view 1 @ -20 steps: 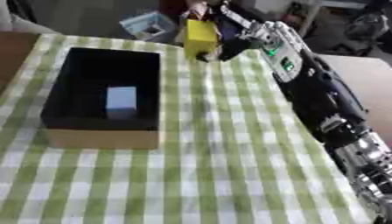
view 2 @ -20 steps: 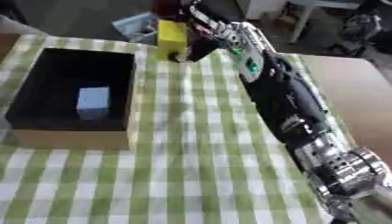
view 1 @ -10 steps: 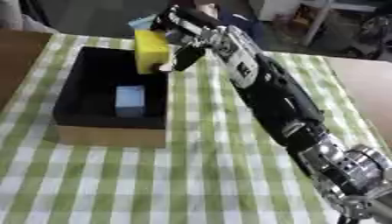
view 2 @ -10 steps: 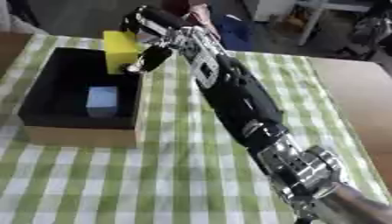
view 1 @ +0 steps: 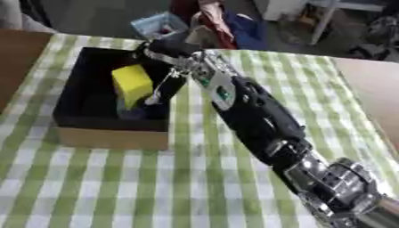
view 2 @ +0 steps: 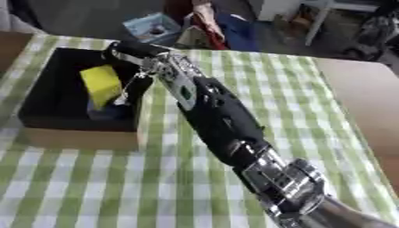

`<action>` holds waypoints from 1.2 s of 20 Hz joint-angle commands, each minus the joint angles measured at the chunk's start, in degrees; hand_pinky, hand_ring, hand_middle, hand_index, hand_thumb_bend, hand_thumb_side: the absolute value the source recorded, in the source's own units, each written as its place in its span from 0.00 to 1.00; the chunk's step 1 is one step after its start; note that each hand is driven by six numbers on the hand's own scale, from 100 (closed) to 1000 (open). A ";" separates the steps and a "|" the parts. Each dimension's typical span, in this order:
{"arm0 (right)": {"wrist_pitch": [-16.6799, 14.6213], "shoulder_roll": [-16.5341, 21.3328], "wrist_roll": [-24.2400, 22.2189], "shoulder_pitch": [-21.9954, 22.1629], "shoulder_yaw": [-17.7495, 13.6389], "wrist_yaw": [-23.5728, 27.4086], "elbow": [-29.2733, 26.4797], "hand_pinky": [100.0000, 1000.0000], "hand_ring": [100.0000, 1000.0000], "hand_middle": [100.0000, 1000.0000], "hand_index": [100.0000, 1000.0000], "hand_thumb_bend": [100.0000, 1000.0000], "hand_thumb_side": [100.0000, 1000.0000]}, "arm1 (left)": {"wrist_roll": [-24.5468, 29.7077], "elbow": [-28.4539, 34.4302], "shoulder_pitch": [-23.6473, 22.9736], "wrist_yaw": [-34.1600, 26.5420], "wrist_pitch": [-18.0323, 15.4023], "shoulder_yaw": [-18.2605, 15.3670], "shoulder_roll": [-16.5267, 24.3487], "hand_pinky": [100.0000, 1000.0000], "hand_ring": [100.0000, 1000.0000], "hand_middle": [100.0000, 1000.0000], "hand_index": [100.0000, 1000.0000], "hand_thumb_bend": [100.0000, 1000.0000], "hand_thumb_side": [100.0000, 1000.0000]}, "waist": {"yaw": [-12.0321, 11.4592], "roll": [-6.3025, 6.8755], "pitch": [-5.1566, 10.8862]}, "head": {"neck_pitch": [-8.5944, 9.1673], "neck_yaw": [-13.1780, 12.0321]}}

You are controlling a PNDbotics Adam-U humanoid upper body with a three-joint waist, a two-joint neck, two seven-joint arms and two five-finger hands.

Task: Pick up objects on the table and place them in the box.

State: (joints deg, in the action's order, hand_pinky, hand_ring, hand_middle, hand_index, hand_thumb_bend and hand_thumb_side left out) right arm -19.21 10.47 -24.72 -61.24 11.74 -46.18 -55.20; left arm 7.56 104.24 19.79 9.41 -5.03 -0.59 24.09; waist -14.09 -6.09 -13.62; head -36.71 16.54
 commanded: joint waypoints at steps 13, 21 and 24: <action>2.36 11.51 -0.36 -0.55 0.25 15.42 -16.59 0.85 0.84 0.84 0.93 0.62 0.20 | -0.39 0.31 -1.07 -0.08 0.14 -0.86 1.10 0.67 0.52 0.52 0.69 0.28 0.00 | 5.28 1.46 2.70 | -1.69 -2.63; 5.82 22.26 7.01 7.75 -0.01 27.68 -32.20 0.78 0.79 0.78 0.91 0.58 0.19 | -1.27 0.08 -1.77 0.17 0.27 -1.58 1.33 0.67 0.52 0.52 0.69 0.29 0.00 | 8.31 2.21 2.57 | -1.96 -4.43; 7.54 24.59 10.01 11.98 -1.10 30.35 -36.89 0.75 0.78 0.75 0.91 0.57 0.19 | -1.51 0.07 -1.89 0.24 0.30 -1.74 1.20 0.67 0.52 0.52 0.69 0.29 0.00 | 9.01 2.41 2.38 | -1.98 -5.16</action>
State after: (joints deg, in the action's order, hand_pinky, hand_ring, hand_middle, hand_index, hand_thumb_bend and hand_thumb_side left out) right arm -12.27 32.41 -16.02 -48.53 11.76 -17.37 -89.27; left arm 6.38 103.73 17.58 9.68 -4.67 -1.66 24.15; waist -5.07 -4.02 -12.03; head -38.29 11.72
